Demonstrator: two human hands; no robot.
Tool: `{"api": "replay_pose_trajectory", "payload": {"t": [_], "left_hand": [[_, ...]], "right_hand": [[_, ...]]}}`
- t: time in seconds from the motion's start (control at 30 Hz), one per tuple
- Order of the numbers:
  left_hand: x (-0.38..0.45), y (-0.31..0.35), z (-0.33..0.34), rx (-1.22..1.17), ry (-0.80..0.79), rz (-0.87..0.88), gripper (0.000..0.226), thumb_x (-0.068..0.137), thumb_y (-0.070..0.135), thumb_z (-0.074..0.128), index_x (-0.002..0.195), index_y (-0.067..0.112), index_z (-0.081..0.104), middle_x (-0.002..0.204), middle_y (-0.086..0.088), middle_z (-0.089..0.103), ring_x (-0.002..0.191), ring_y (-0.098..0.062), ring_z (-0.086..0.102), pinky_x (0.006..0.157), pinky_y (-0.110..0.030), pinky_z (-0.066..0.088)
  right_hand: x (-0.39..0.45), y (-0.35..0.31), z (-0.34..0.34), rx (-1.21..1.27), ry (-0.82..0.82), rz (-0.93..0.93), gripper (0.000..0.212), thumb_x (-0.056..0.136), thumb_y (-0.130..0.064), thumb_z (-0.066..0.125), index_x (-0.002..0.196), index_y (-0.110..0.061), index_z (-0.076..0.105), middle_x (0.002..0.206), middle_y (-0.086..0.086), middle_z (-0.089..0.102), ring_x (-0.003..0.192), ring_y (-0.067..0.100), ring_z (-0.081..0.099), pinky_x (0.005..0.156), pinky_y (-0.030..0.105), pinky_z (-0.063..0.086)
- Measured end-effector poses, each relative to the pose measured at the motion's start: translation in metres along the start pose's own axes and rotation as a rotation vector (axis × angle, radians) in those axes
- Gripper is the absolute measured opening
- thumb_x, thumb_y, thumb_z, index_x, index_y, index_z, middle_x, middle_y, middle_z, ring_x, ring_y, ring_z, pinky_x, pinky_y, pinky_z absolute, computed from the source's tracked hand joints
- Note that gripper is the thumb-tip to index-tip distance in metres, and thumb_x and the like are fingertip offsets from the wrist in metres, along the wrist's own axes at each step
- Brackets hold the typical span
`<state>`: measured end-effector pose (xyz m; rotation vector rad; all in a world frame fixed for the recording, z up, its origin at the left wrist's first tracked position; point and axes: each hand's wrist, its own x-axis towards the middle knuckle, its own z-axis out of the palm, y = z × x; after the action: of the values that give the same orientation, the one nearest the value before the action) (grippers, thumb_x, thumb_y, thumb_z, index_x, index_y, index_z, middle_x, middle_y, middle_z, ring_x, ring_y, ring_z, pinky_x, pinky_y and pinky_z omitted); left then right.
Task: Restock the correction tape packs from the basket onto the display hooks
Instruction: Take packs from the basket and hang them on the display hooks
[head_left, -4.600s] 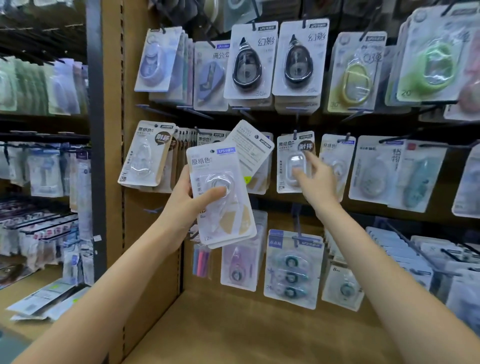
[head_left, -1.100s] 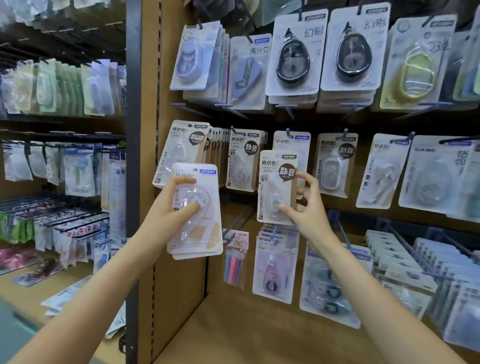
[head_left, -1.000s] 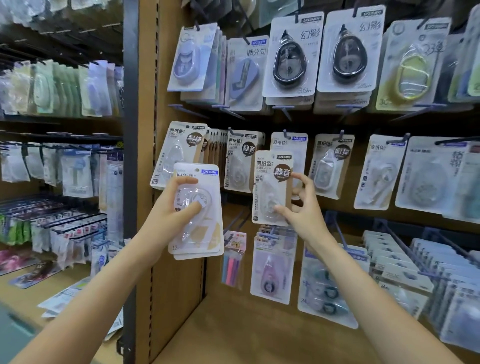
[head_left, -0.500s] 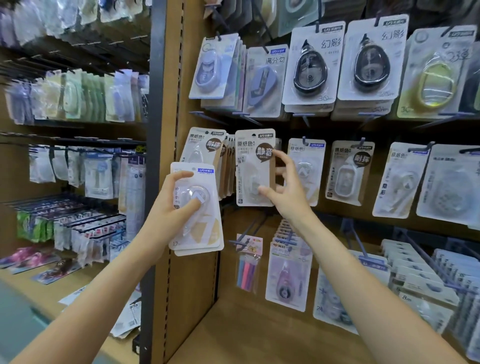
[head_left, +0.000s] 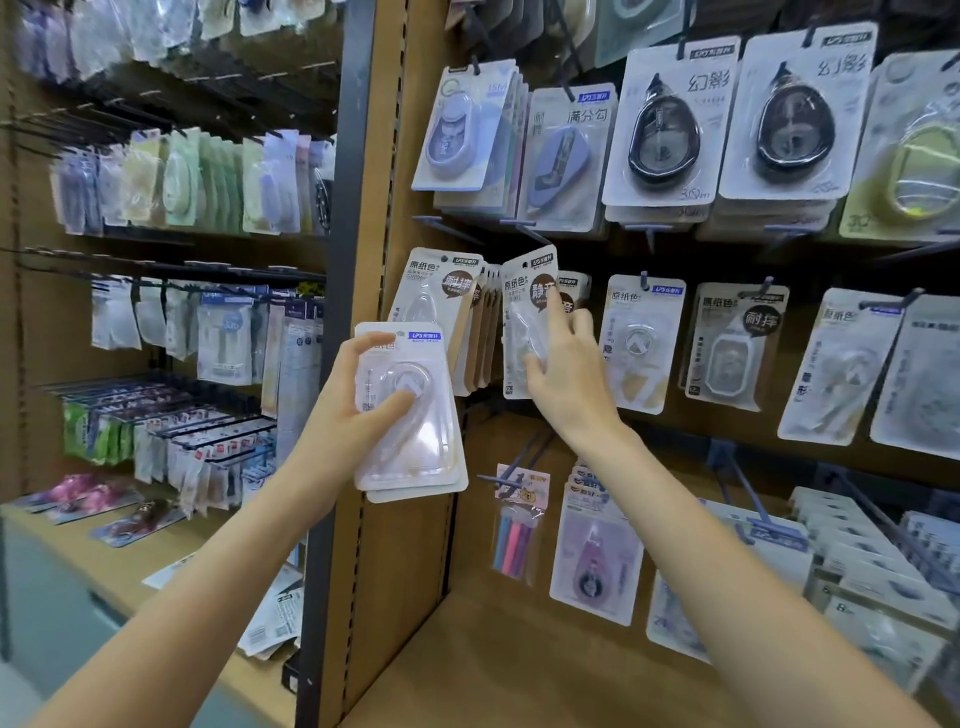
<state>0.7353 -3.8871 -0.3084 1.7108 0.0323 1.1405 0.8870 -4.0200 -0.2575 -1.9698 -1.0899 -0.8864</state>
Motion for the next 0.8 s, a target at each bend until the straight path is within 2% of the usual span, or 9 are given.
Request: {"api": "replay_pose_trajectory", "payload": {"t": [0.07,0.13,0.27,0.37,0.47,0.53,0.6,0.67,0.8], "left_hand": [[0.000,0.000,0.002,-0.027,-0.016,0.011,0.044,0.089,0.013,0.059,0.112,0.046,0.041,0.118,0.012,0.054,0.103,-0.008,0.059,0.070,-0.018,0.053],[0.000,0.001,0.001,-0.023,-0.020,0.017,0.047,0.089,0.013,0.060,0.110,0.050,0.039,0.121,0.008,0.054,0.104,-0.010,0.059,0.072,-0.018,0.052],[-0.002,0.002,-0.003,-0.088,-0.035,-0.005,0.061,0.086,0.011,0.063,0.120,0.051,0.033,0.121,0.002,0.058,0.103,-0.015,0.063,0.078,-0.030,0.055],[-0.005,0.005,-0.003,-0.162,-0.072,0.002,0.070,0.082,0.009,0.065,0.122,0.054,0.030,0.123,0.001,0.061,0.105,-0.015,0.064,0.083,-0.037,0.056],[-0.007,0.007,-0.001,-0.188,-0.107,0.003,0.072,0.080,0.008,0.065,0.121,0.056,0.030,0.122,0.003,0.063,0.104,-0.014,0.065,0.081,-0.037,0.057],[-0.008,0.007,0.001,-0.167,-0.134,-0.003,0.074,0.080,0.009,0.066,0.124,0.055,0.028,0.120,0.005,0.064,0.102,-0.013,0.066,0.082,-0.035,0.057],[-0.008,0.010,0.005,-0.104,-0.200,-0.004,0.078,0.080,0.011,0.067,0.132,0.050,0.024,0.113,0.008,0.067,0.099,-0.011,0.067,0.081,-0.031,0.056],[-0.008,0.015,0.012,-0.073,-0.273,-0.026,0.079,0.079,0.013,0.068,0.136,0.047,0.023,0.108,0.011,0.070,0.098,-0.010,0.067,0.080,-0.027,0.056],[-0.011,0.022,0.028,-0.133,-0.360,-0.144,0.074,0.077,0.024,0.067,0.136,0.045,0.027,0.108,0.010,0.070,0.097,-0.014,0.068,0.082,-0.036,0.056]], "right_hand": [[-0.001,-0.003,0.002,-0.062,0.014,0.003,0.074,0.093,-0.008,0.052,0.151,-0.015,0.007,0.129,0.011,0.034,0.074,0.009,0.042,0.070,0.023,0.043],[-0.001,-0.002,0.004,-0.042,0.005,0.033,0.073,0.093,-0.011,0.052,0.151,-0.015,0.008,0.125,0.010,0.035,0.068,0.007,0.041,0.065,0.016,0.037],[0.009,0.007,0.003,0.128,-0.103,0.199,0.071,0.095,-0.017,0.051,0.151,-0.016,0.008,0.134,0.015,0.037,0.115,0.021,0.046,0.090,0.022,0.033],[0.021,0.012,0.000,0.089,-0.168,0.310,0.070,0.095,-0.017,0.051,0.151,-0.016,0.009,0.139,0.019,0.031,0.121,0.031,0.043,0.095,0.031,0.036],[0.010,0.010,-0.004,-0.196,-0.132,0.213,0.060,0.092,-0.016,0.054,0.144,-0.011,0.025,0.138,0.016,0.023,0.122,0.033,0.037,0.089,0.029,0.034],[-0.006,0.001,-0.011,-0.099,-0.009,0.044,0.047,0.091,-0.023,0.058,0.134,-0.015,0.042,0.137,0.008,0.025,0.128,0.023,0.028,0.098,0.028,0.031],[-0.018,-0.015,-0.026,0.346,-0.106,-0.032,0.045,0.089,-0.031,0.061,0.132,-0.028,0.045,0.129,-0.002,0.033,0.118,0.002,0.037,0.095,0.014,0.035],[-0.022,-0.021,-0.040,0.510,-0.353,-0.068,0.053,0.083,-0.032,0.067,0.129,-0.037,0.041,0.117,-0.011,0.044,0.096,-0.014,0.048,0.079,0.003,0.040],[-0.022,-0.001,-0.048,0.682,-0.465,0.091,0.045,0.077,-0.012,0.075,0.115,-0.024,0.054,0.095,-0.001,0.061,0.068,0.008,0.056,0.054,0.018,0.045]]}}
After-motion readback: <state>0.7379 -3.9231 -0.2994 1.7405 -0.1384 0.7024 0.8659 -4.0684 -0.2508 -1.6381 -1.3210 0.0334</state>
